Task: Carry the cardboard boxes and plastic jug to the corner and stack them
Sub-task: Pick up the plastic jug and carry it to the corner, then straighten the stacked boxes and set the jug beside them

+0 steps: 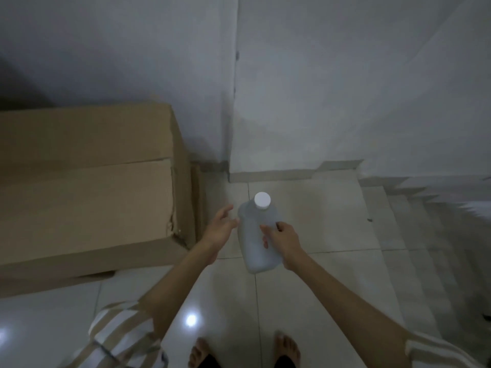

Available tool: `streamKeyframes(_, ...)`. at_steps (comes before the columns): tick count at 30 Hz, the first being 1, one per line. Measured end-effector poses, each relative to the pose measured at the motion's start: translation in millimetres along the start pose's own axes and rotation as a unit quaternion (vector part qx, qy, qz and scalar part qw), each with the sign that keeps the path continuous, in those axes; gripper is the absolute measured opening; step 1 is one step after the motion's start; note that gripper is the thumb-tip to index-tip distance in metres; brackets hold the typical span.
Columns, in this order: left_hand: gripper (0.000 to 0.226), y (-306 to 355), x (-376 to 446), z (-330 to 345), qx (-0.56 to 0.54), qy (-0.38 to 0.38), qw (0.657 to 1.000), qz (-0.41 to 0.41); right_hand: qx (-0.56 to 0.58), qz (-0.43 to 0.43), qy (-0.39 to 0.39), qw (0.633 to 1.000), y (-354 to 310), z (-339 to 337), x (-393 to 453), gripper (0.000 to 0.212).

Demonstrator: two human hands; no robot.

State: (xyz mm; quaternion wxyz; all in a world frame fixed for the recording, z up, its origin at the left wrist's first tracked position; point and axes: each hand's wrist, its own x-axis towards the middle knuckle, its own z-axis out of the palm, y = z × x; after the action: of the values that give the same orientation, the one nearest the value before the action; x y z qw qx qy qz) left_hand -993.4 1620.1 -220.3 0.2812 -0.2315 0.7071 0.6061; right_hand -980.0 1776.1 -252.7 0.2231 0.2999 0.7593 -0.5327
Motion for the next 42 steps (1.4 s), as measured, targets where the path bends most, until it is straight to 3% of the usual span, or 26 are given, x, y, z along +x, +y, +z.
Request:
streamKeyframes(6,0.051,-36.3,69.0,0.4,-0.042,0.083,0.995,0.034,0.005,-0.017,-0.012,1.0,9.7,35.0,84.7,0.031)
streamKeyframes(18,0.05,-44.8,102.2,-2.4,-0.088,0.126,0.986,0.066,-0.003,-0.008,-0.056,0.998,12.7,74.5,154.5,0.016)
streamKeyframes(20,0.049,-39.9,90.6,-1.1,-0.072,0.128,0.986,0.072,-0.022,0.01,-0.074,0.997,1.1,67.6,139.9,0.019)
streamKeyframes(24,0.045,-18.2,48.2,2.4,-0.04,0.121,0.988,0.083,-0.033,0.023,-0.078,0.996,-22.4,43.5,106.5,0.042)
streamKeyframes(29,0.043,41.4,-41.4,-1.4,0.043,0.15,0.98,0.126,0.026,0.014,-0.081,0.996,-86.7,8.5,35.2,0.029)
streamKeyframes(34,0.042,109.4,-130.4,-39.8,0.015,0.172,0.972,0.162,0.05,-0.022,-0.098,0.994,-159.1,-9.8,-51.9,0.023)
streamKeyframes(38,0.041,131.0,-183.4,-89.0,-0.019,0.209,0.966,0.154,0.052,-0.08,-0.143,0.985,-197.2,12.7,-111.2,0.017)
streamKeyframes(42,0.044,110.9,-224.9,-142.2,-0.022,0.232,0.965,0.121,0.042,-0.107,-0.181,0.977,-219.4,56.9,-173.0,0.017)
